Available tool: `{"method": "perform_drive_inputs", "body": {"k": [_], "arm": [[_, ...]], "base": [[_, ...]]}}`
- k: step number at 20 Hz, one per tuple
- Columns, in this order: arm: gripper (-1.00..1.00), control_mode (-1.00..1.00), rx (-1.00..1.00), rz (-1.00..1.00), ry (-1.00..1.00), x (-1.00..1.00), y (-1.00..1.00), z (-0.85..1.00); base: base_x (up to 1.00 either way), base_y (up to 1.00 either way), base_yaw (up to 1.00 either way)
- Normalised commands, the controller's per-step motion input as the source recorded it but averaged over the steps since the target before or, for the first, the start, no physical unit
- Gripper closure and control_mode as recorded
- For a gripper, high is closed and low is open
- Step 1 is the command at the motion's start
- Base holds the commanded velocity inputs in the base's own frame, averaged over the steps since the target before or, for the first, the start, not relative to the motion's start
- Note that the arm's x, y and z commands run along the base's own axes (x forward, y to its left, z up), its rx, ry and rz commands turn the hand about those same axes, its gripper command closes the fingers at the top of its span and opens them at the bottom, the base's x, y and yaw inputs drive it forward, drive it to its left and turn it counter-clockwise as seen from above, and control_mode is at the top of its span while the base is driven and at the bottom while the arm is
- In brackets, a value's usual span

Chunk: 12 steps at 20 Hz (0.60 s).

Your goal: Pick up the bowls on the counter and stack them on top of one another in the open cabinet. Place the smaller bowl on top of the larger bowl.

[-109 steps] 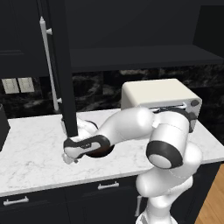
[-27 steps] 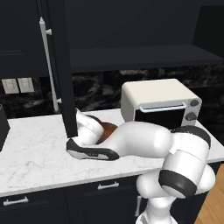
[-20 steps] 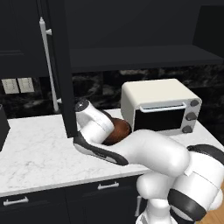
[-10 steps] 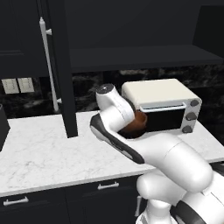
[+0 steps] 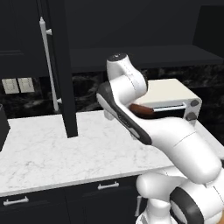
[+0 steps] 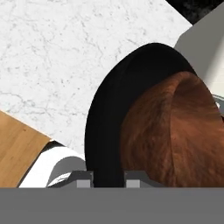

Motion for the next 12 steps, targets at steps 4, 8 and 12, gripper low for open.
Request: {"method": "perform_drive_inputs", "body": {"k": [4, 8, 12], "arm": [[1.0, -1.0, 0.0, 0.0, -0.03, -0.43, 0.0, 0.24], [1.0, -1.0, -0.01, 0.0, -0.13, -0.46, 0.0, 0.07], [1.0, -1.0, -0.05, 0.0, -0.3, -0.14, 0.0, 0.52]], "base": [[0.0, 0.0, 0.0], [0.0, 0.0, 0.0], [0.0, 0.0, 0.0]]}}
